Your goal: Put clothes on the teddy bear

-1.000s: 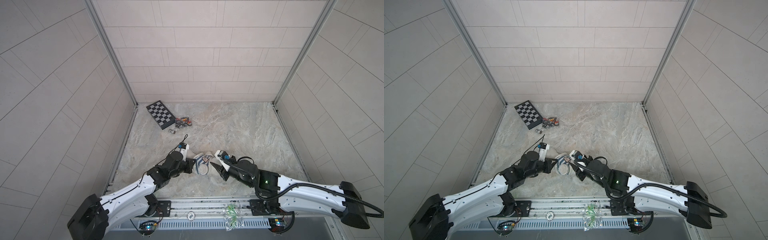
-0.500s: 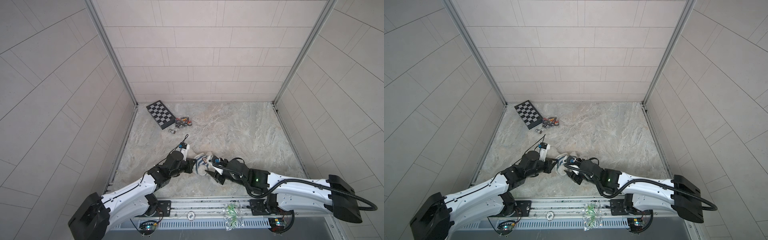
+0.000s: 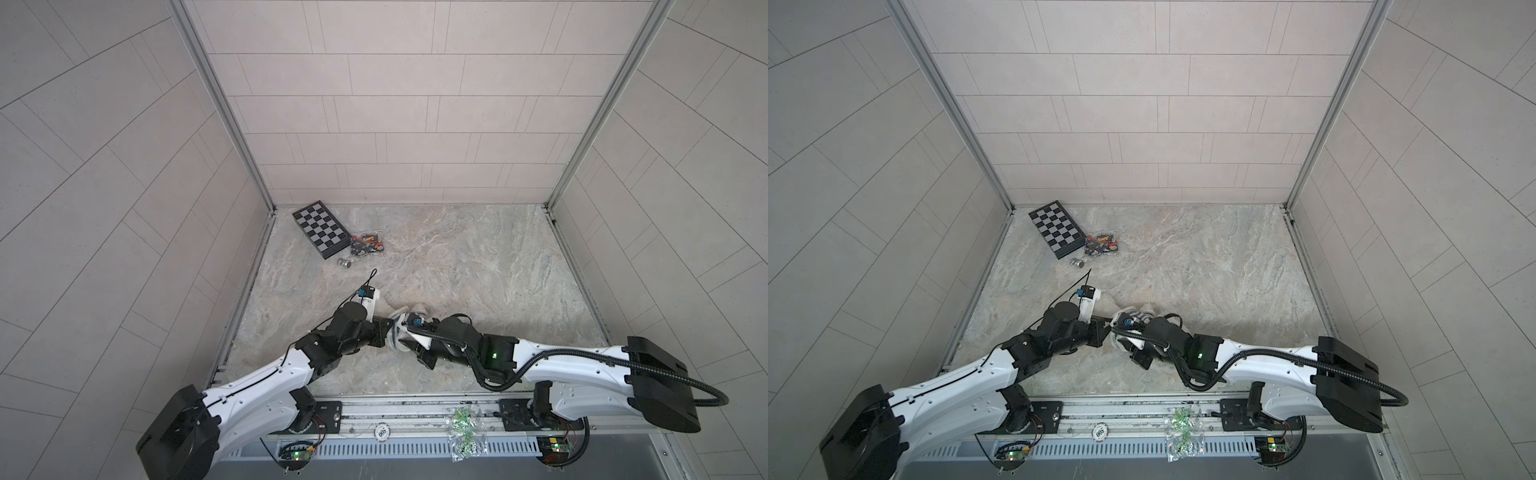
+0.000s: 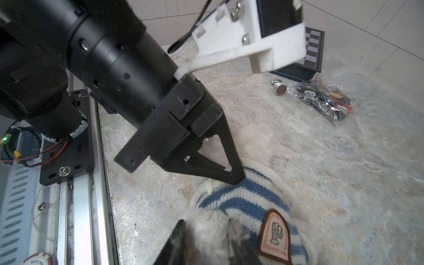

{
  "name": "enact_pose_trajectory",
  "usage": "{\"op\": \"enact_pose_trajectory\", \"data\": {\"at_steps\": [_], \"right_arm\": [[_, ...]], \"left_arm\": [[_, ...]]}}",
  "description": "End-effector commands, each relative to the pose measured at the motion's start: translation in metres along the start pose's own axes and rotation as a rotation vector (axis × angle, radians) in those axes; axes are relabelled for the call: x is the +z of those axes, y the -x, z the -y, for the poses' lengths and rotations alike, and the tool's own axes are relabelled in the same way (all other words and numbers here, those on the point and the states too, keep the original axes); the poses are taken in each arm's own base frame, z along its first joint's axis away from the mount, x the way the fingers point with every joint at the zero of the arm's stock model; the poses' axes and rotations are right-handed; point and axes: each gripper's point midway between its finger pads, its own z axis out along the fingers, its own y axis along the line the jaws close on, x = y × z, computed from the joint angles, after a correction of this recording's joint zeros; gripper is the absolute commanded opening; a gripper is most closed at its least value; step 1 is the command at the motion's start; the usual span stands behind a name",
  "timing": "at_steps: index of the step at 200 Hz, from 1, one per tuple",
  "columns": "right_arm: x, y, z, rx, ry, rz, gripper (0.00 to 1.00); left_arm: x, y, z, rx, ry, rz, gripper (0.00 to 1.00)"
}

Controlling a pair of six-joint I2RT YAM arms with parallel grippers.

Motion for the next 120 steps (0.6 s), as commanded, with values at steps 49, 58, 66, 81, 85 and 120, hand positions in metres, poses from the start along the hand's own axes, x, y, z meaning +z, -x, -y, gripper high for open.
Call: {"op": "enact_pose_trajectory", "data": {"at_steps": [49,58,66,81,85,120], "right_arm": [[-0.031,0.035,0.004,-0.017,-0.013,0.108,0.0],[-0.036,0.04,0.007,-0.016,-0.025,0.122,0.0],[-0.04,0.042,0.009,-0.015,-0.034,0.131,0.0],[-0.047,0.048,0.012,-0.007,-0.048,0.154,0.0],[-0.049,0.051,0.012,-0.003,-0.047,0.165,0.0],[-0.056,0.048,0.024,0.062,-0.094,0.19,0.0]], "left_arm": [[-0.008,0.016,0.005,0.029,0.011,0.039,0.0],[-0.009,0.015,0.005,0.033,0.014,0.036,0.0],[-0.009,0.015,0.004,0.035,0.018,0.034,0.0],[-0.011,0.015,0.003,0.043,0.026,0.028,0.0],[-0.011,0.015,0.003,0.047,0.029,0.027,0.0],[-0.015,0.012,0.0,0.077,0.049,0.007,0.0]]}}
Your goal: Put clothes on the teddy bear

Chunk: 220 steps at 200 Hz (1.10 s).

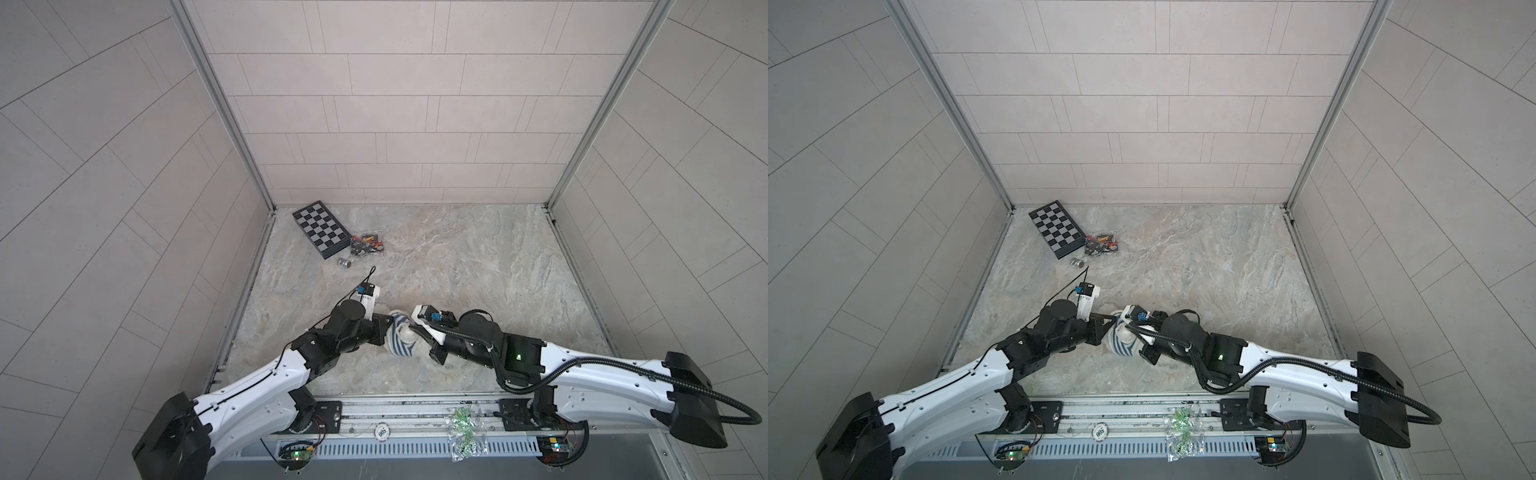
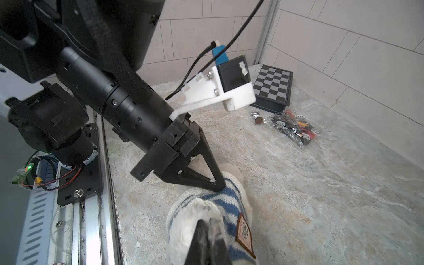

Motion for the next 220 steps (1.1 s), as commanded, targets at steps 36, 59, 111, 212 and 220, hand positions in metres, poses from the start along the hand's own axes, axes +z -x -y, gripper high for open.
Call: {"op": "enact_pose_trajectory", "data": {"at_steps": [36,59,111,212,220], "right_arm": [[-0.002,0.002,0.029,0.122,-0.103,0.033,0.0],[-0.002,0.003,0.031,0.137,-0.106,0.033,0.0],[0.0,0.006,0.028,0.145,-0.086,0.039,0.0],[0.0,0.001,0.031,0.181,-0.111,0.047,0.0],[-0.002,-0.001,0.036,0.188,-0.137,0.052,0.0]], "left_arm": [[-0.002,-0.007,-0.011,0.046,0.061,-0.049,0.0],[-0.001,-0.007,-0.01,0.046,0.053,-0.05,0.0],[0.0,-0.006,-0.007,0.048,0.042,-0.05,0.0],[0.003,-0.009,-0.01,0.048,0.049,-0.057,0.0],[0.003,-0.009,-0.011,0.048,0.052,-0.057,0.0]]}}
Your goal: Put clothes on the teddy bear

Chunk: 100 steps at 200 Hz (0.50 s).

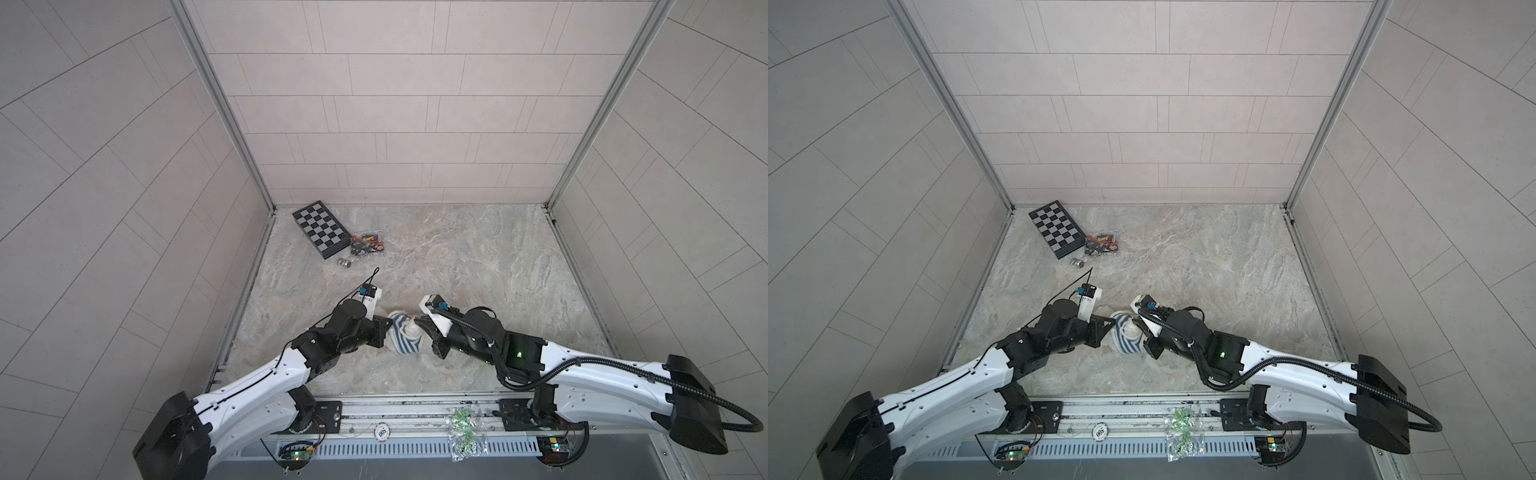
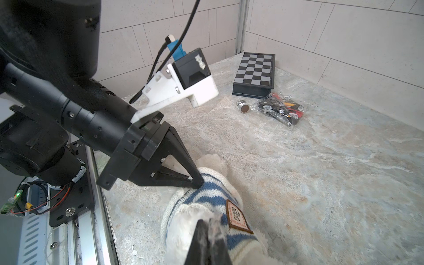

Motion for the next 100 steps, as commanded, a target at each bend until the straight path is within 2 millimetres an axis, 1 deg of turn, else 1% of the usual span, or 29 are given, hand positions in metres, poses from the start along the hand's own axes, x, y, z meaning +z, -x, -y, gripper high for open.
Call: {"op": "enact_pose_trajectory", "data": {"at_steps": [1,17,35,50,60,80,100], "right_arm": [[-0.006,0.012,0.013,0.045,-0.066,0.073,0.0],[-0.012,0.01,0.023,0.06,-0.11,0.091,0.0],[-0.018,0.01,0.031,0.075,-0.141,0.1,0.0],[-0.02,0.011,0.033,0.079,-0.15,0.106,0.0],[-0.019,0.01,0.032,0.078,-0.148,0.099,0.0],[-0.012,0.006,0.031,0.081,-0.142,0.082,0.0],[-0.006,0.006,0.03,0.092,-0.139,0.081,0.0]], "left_arm": [[0.001,0.001,-0.006,0.013,0.029,-0.003,0.0],[0.001,0.0,-0.009,0.013,0.045,-0.002,0.0],[0.001,0.0,-0.008,0.016,0.042,-0.004,0.0],[0.002,0.0,-0.008,0.017,0.039,-0.005,0.0],[0.002,0.002,-0.006,0.021,0.031,-0.003,0.0],[0.001,0.007,0.004,0.026,-0.002,0.006,0.0],[-0.004,0.013,0.02,0.049,-0.043,0.023,0.0]]}}
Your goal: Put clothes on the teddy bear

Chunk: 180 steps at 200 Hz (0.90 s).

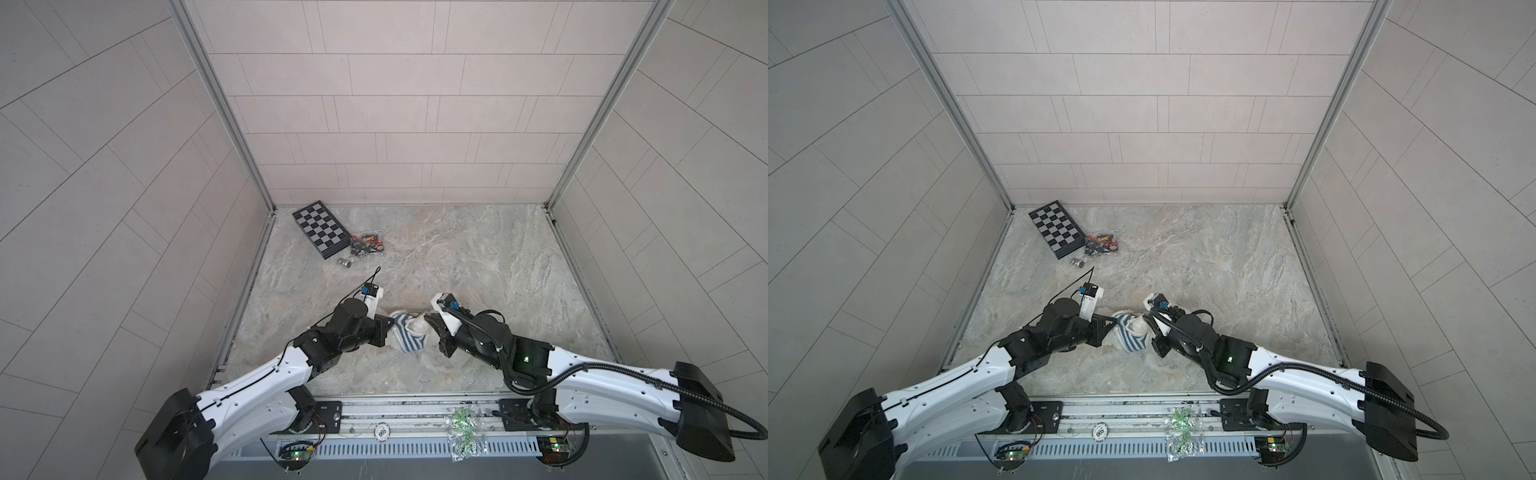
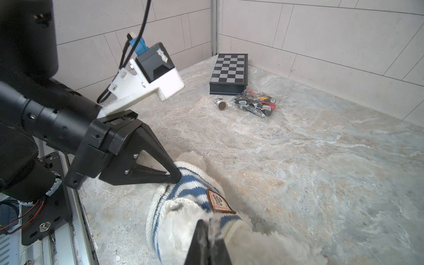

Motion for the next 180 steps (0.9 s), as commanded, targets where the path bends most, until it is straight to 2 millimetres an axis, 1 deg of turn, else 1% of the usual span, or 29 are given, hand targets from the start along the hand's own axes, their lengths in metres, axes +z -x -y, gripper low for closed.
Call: {"op": "enact_pose_trajectory", "data": {"at_steps": [1,8,26,40,50,59,81,98,126,146,157,180], "right_arm": [[0.003,0.018,0.004,0.044,-0.03,0.06,0.0],[0.005,0.019,0.004,0.045,-0.03,0.057,0.0],[0.008,0.024,0.002,0.043,-0.021,0.065,0.0],[0.009,0.03,0.001,0.039,-0.019,0.074,0.0],[0.009,0.033,0.0,0.037,-0.019,0.081,0.0],[0.009,0.037,0.0,0.036,-0.021,0.087,0.0],[0.011,0.041,-0.002,0.032,-0.013,0.089,0.0],[0.013,0.042,-0.005,0.032,0.0,0.09,0.0],[0.016,0.041,-0.006,0.037,0.007,0.089,0.0],[0.014,0.042,-0.007,0.042,0.012,0.097,0.0],[0.013,0.041,-0.006,0.044,0.013,0.101,0.0],[0.013,0.04,-0.007,0.047,0.018,0.103,0.0]], "left_arm": [[-0.006,0.01,0.014,0.039,-0.023,0.019,0.01],[-0.008,0.01,0.02,0.05,-0.036,0.021,0.05],[-0.013,0.007,0.034,0.077,-0.065,0.012,0.22],[-0.02,0.004,0.042,0.096,-0.067,0.01,0.32],[-0.027,0.002,0.043,0.103,-0.056,0.017,0.4],[-0.032,-0.002,0.043,0.099,-0.049,0.021,0.44],[-0.042,-0.011,0.042,0.078,-0.055,0.034,0.47],[-0.044,-0.016,0.04,0.056,-0.065,0.042,0.47],[-0.035,-0.014,0.044,0.044,-0.077,0.05,0.42],[-0.026,-0.013,0.038,0.032,-0.033,0.043,0.37],[-0.022,-0.01,0.038,0.031,-0.023,0.049,0.36],[-0.016,-0.004,0.046,0.045,-0.037,0.055,0.36]]}}
